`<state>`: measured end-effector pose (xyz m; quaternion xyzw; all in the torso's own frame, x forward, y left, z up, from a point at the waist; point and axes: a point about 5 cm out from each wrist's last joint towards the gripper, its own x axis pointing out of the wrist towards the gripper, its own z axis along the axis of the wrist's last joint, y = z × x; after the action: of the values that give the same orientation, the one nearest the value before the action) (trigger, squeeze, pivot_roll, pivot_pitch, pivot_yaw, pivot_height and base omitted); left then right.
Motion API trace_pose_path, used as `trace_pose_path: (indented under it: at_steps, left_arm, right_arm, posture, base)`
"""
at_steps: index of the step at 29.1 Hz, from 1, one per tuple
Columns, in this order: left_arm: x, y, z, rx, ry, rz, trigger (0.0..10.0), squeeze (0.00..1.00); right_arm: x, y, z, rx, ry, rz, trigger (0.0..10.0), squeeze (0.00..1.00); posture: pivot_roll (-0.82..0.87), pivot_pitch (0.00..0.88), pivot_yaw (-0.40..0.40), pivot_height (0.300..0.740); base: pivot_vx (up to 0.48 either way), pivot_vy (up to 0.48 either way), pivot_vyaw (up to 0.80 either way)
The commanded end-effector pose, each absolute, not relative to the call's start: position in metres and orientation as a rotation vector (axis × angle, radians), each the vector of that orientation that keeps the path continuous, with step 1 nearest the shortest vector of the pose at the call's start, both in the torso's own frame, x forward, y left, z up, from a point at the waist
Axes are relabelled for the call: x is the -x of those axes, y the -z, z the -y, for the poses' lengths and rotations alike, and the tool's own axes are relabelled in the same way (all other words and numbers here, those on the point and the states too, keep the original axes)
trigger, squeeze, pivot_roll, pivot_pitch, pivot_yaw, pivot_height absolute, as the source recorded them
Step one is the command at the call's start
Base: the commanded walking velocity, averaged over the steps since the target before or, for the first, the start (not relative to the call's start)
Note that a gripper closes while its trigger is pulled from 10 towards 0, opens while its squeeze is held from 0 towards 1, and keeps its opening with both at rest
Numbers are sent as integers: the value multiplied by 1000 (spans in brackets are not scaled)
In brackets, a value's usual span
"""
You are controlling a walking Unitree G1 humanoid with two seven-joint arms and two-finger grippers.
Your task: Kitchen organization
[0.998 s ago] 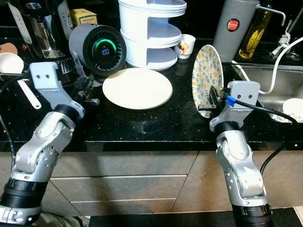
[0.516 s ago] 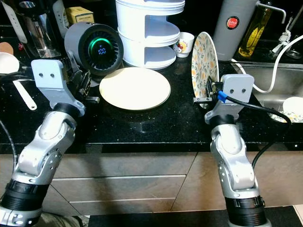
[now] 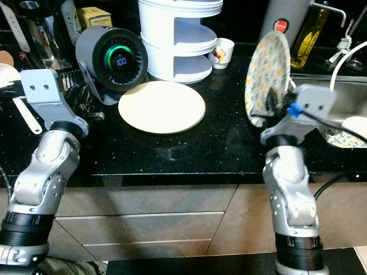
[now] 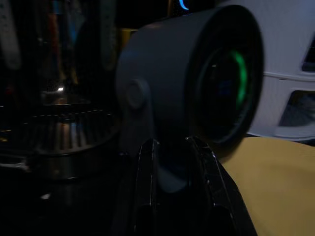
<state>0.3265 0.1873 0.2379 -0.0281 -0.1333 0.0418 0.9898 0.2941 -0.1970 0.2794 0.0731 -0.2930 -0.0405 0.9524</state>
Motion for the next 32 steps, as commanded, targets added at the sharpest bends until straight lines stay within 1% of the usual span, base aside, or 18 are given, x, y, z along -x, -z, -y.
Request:
trace_pose_path:
  at_steps: [1,4,15,24,32]
  left_arm:
    - [-329,-235,-185,41,-77,253,10000,0]
    - [-329,-235,-185,33,-80,254,10000,0]
    - [-332,-241,-185,4,-71,281,10000,0]
    - [-334,-242,-177,-1,-32,293,10000,0]
    - [-335,-242,-176,1,-27,294,10000,0]
  right_arm:
    - [-286,-298,199,-220,59,682,10000,0]
    - [-286,-297,200,-292,44,679,10000,0]
    - [-289,-288,201,-310,32,632,10000,0]
    - [-291,-284,201,-286,32,617,10000,0]
    - [-291,-282,203,-282,41,609,10000,0]
  posture:
    - [86,35,-37,740]
    - [83,29,-36,740]
    - [83,19,-37,740]
    - [77,11,-34,740]
    - [77,14,-32,740]
  base:
    - [0,0,0]
    - [0,0,0]
    - [0,0,0]
    - [0,-446,0]
    - [0,-472,0]
